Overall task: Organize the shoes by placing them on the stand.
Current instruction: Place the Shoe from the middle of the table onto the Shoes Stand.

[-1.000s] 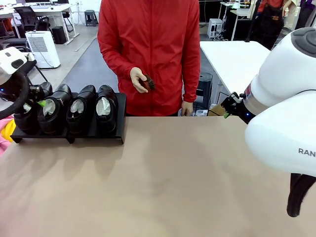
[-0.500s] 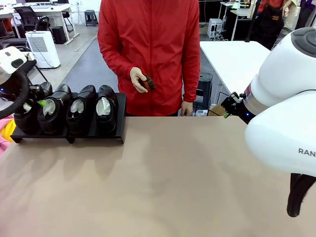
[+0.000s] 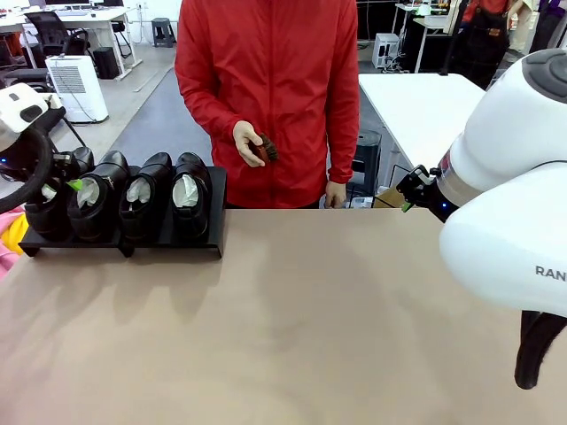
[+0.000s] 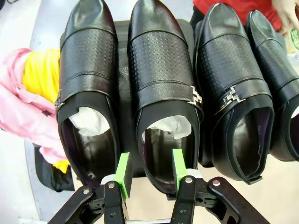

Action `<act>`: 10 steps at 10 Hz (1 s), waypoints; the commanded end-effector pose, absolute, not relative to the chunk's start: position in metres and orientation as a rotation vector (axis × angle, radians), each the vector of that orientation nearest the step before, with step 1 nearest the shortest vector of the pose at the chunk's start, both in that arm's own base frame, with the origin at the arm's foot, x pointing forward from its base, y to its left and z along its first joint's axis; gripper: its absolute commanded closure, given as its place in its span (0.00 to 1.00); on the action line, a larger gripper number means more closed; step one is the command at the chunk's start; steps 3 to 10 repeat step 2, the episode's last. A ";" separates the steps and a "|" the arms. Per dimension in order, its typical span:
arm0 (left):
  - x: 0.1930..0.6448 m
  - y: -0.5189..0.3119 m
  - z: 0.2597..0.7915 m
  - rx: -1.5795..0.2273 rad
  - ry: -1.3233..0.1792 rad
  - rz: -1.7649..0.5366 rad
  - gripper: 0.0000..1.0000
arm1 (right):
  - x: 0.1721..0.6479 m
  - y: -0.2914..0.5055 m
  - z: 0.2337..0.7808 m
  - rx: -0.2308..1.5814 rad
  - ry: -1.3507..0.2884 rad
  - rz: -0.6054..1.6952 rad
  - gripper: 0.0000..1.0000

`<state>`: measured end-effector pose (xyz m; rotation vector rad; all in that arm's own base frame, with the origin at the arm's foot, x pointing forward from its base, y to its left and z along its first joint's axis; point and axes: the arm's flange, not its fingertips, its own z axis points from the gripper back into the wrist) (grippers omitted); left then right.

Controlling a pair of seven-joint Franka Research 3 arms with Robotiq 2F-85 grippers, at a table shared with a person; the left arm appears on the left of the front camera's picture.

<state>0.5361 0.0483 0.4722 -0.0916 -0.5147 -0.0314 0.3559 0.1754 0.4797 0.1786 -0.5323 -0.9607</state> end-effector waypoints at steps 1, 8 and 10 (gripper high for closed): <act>0.538 0.052 0.474 -0.093 -0.527 -0.035 0.53 | 0.359 0.174 0.483 0.174 -0.537 -0.937 0.00; 0.538 0.052 0.474 -0.093 -0.527 -0.035 0.53 | 0.359 0.174 0.483 0.174 -0.537 -0.937 0.00; 0.538 0.052 0.474 -0.093 -0.527 -0.035 0.53 | 0.359 0.174 0.483 0.174 -0.537 -0.937 0.00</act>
